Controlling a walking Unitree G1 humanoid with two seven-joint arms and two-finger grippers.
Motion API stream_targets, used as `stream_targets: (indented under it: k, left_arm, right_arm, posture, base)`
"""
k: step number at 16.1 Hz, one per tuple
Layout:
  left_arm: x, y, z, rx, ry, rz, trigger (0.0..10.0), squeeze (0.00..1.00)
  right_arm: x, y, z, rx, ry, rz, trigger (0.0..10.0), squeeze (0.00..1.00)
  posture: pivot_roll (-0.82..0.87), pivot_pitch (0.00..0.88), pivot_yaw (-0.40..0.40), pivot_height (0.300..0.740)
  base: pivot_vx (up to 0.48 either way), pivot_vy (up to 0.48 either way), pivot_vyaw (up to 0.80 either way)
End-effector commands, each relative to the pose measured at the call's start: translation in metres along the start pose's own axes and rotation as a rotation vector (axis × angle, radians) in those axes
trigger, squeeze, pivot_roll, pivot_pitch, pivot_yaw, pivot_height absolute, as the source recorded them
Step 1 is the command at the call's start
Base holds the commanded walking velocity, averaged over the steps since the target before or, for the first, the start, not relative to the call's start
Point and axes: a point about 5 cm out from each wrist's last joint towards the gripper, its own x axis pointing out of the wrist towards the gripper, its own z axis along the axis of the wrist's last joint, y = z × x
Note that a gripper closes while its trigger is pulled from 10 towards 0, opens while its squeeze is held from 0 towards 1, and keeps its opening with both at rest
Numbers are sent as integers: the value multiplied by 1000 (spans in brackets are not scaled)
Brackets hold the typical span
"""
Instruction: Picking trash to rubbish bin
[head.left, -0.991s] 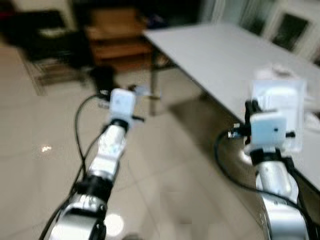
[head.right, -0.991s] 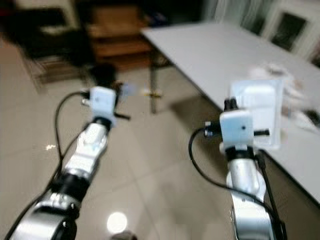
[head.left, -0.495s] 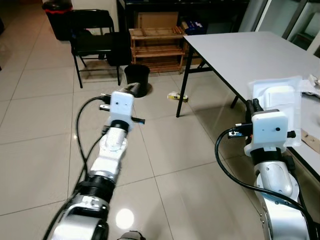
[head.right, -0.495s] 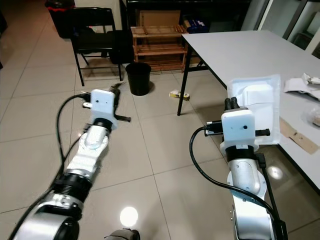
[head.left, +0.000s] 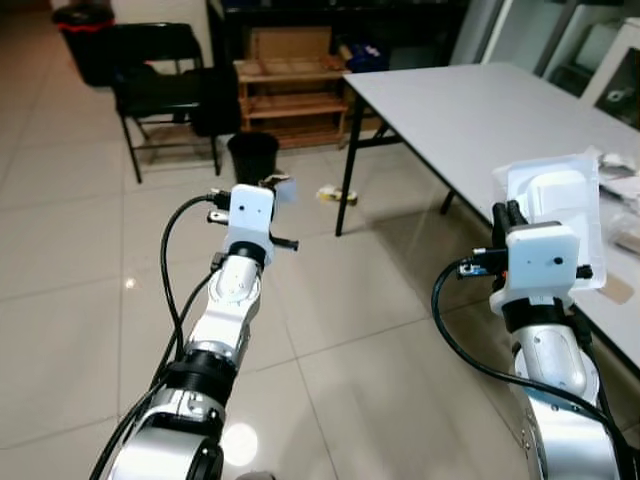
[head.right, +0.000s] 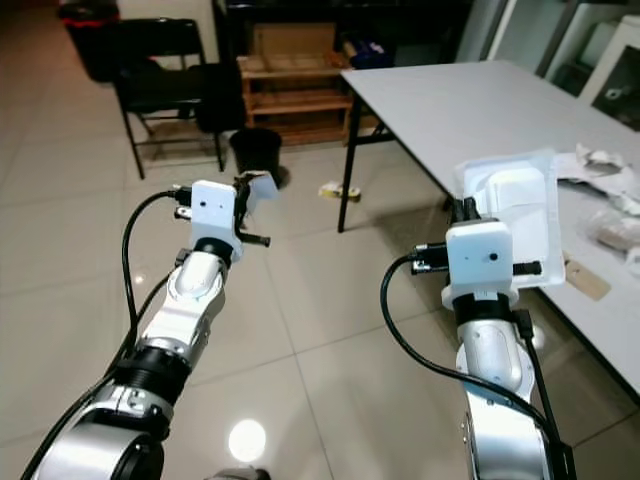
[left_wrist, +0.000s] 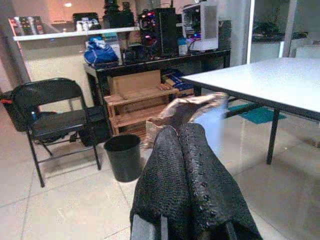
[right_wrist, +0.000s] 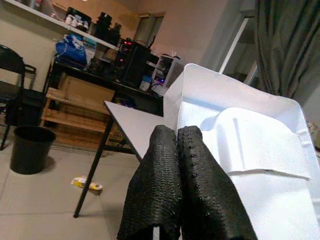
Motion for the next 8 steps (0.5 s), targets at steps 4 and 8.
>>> stream_targets:
  k: [4,8]
  left_arm:
    - [4,-2,3,3,6,-13,0,0]
    - [4,-1,3,6,8,-7,0,0]
  right_arm:
    - [2,2,4,6,-22,23,10000,0]
    - [3,4,4,0,-23,35,10000,0]
  posture:
    - [136,38,-32,740]
    - [139,37,-33,740]
  base:
    - [443,0,0]
    - [474,0,373]
